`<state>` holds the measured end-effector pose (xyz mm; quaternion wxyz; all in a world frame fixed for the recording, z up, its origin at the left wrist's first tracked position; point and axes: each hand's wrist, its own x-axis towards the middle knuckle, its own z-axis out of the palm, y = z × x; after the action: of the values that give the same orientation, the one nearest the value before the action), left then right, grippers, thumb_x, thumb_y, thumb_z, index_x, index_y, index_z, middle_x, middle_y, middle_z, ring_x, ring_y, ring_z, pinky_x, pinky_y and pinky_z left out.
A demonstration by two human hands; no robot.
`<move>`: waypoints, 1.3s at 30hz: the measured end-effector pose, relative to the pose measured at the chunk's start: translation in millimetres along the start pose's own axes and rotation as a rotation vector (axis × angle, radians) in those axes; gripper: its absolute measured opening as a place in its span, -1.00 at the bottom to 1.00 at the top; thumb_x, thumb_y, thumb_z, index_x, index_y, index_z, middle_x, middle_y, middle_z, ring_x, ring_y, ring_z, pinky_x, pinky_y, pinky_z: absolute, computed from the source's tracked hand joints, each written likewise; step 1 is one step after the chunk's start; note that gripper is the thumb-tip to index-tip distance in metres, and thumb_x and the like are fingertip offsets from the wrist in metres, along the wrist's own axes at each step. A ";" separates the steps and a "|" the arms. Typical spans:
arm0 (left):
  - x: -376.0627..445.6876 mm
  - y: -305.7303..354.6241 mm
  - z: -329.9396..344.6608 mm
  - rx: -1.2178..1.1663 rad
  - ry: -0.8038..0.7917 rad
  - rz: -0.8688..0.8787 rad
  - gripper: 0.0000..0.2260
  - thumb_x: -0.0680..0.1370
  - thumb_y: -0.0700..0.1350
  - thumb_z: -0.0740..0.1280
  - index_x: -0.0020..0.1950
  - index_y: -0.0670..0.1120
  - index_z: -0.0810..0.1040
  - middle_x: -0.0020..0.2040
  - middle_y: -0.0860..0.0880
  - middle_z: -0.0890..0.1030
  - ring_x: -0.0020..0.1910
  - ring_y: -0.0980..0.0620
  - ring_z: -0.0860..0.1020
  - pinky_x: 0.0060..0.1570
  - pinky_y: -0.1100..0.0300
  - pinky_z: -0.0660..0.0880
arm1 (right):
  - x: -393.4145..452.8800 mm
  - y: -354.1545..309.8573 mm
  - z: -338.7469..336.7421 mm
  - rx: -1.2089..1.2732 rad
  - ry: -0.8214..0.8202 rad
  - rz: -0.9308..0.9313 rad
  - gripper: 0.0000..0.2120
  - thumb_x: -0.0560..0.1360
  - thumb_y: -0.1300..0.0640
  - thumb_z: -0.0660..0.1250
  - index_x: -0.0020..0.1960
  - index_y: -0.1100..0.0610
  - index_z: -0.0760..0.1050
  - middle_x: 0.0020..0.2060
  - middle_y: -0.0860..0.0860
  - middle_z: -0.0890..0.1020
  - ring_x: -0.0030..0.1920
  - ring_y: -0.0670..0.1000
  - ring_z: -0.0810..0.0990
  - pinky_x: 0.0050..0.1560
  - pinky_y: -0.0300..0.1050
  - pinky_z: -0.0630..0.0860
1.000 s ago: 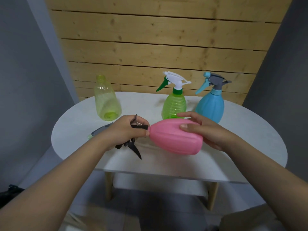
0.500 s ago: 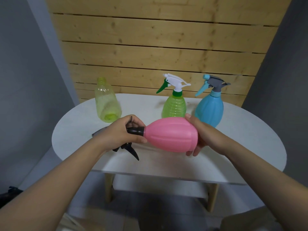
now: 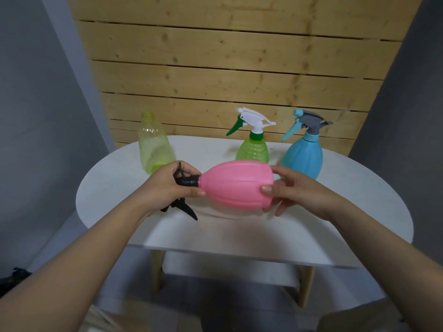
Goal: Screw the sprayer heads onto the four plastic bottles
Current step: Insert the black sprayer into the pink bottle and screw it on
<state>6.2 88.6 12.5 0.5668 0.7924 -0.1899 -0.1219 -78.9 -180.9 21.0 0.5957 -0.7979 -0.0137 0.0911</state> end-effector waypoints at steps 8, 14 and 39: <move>-2.8 -0.1 -0.9 0.027 -0.031 -0.016 -0.72 0.27 -0.32 0.54 -0.13 -0.10 0.55 -0.45 0.22 0.61 -0.52 0.33 0.49 -0.56 0.50 0.33 | 3.6 5.0 14.7 0.096 0.099 0.025 -0.40 0.34 -0.32 0.21 0.25 -0.01 0.49 -0.01 0.13 0.69 -0.12 0.17 0.71 -0.15 -0.06 0.65; -2.0 0.7 -3.9 0.022 -0.023 -0.055 -0.74 0.28 -0.29 0.54 -0.12 -0.10 0.56 -0.45 0.23 0.62 -0.52 0.32 0.51 -0.56 0.50 0.34 | 1.9 5.3 9.8 0.138 -0.043 -0.009 -0.40 0.39 0.03 0.42 0.35 -0.21 0.28 0.12 0.10 0.62 -0.02 0.13 0.69 -0.12 -0.07 0.64; -5.1 5.3 -1.3 -0.015 -0.060 -0.030 -0.72 0.27 -0.36 0.53 -0.15 -0.10 0.55 -0.43 0.21 0.63 -0.52 0.31 0.51 -0.58 0.51 0.33 | 3.1 7.8 13.4 0.013 0.000 0.138 -0.26 0.28 -0.43 0.10 0.14 0.13 0.50 -0.39 0.18 0.68 -0.35 0.16 0.69 -0.40 -0.09 0.59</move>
<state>1.3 90.5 17.8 0.5649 0.7867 -0.1940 -0.1558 -78.7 -170.1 9.5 0.5932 -0.7931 0.0419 0.1320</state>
